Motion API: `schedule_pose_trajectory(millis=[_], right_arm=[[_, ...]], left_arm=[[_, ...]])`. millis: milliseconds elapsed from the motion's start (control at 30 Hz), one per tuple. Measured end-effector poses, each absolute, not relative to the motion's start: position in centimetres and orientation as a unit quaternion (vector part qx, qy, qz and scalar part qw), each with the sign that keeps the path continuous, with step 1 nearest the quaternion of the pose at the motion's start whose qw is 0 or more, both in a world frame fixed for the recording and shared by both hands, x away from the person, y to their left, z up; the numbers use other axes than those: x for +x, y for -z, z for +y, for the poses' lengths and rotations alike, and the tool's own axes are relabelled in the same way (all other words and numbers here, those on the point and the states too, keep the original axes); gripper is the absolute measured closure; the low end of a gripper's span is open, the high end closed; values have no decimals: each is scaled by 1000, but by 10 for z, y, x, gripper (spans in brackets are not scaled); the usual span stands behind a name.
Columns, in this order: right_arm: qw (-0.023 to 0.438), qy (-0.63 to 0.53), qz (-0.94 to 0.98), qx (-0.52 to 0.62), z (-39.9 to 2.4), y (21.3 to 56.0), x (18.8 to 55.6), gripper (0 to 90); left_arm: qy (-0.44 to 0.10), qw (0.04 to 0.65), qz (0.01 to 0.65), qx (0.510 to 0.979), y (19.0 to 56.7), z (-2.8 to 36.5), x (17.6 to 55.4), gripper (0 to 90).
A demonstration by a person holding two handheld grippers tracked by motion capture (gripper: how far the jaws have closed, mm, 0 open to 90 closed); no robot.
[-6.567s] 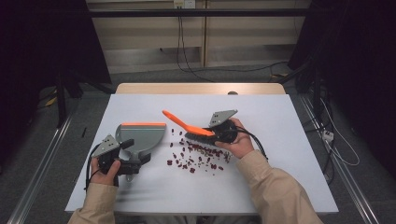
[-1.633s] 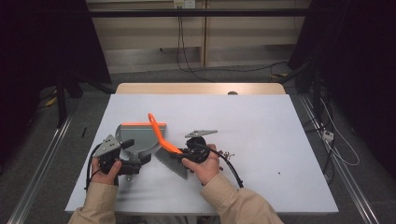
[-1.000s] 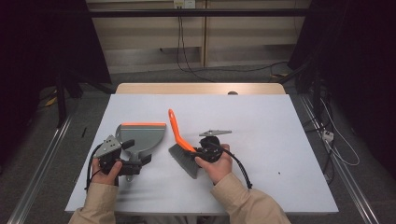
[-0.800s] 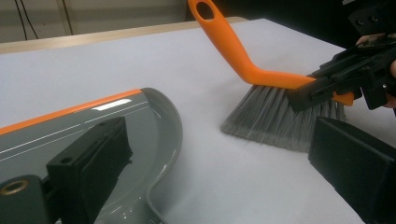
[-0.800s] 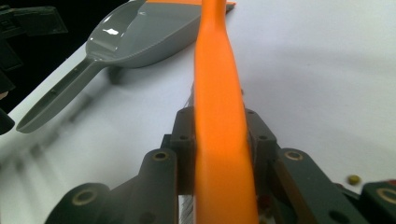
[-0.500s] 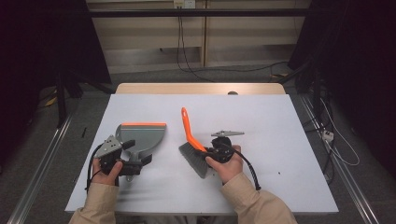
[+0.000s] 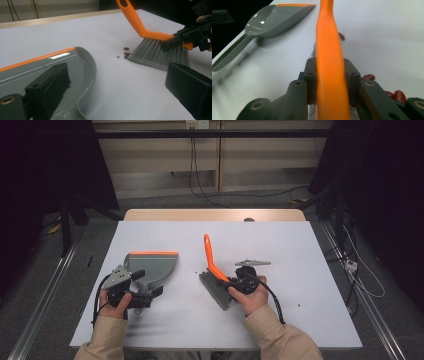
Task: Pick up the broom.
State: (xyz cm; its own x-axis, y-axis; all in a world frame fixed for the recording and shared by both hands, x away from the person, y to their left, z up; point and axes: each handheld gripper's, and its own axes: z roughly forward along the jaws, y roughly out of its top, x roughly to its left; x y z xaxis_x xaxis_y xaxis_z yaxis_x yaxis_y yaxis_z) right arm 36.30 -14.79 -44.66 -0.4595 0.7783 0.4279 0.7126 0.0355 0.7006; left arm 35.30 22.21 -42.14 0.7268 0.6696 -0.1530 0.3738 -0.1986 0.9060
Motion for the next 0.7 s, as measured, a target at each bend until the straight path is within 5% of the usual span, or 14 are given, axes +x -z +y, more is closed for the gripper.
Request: schedule_pose_trajectory(millis=[700], right_arm=[[32, -508, 689, 516, -144, 426, 377, 713]], left_arm=[[-140, 532, 343, 761, 421, 222, 354, 52]])
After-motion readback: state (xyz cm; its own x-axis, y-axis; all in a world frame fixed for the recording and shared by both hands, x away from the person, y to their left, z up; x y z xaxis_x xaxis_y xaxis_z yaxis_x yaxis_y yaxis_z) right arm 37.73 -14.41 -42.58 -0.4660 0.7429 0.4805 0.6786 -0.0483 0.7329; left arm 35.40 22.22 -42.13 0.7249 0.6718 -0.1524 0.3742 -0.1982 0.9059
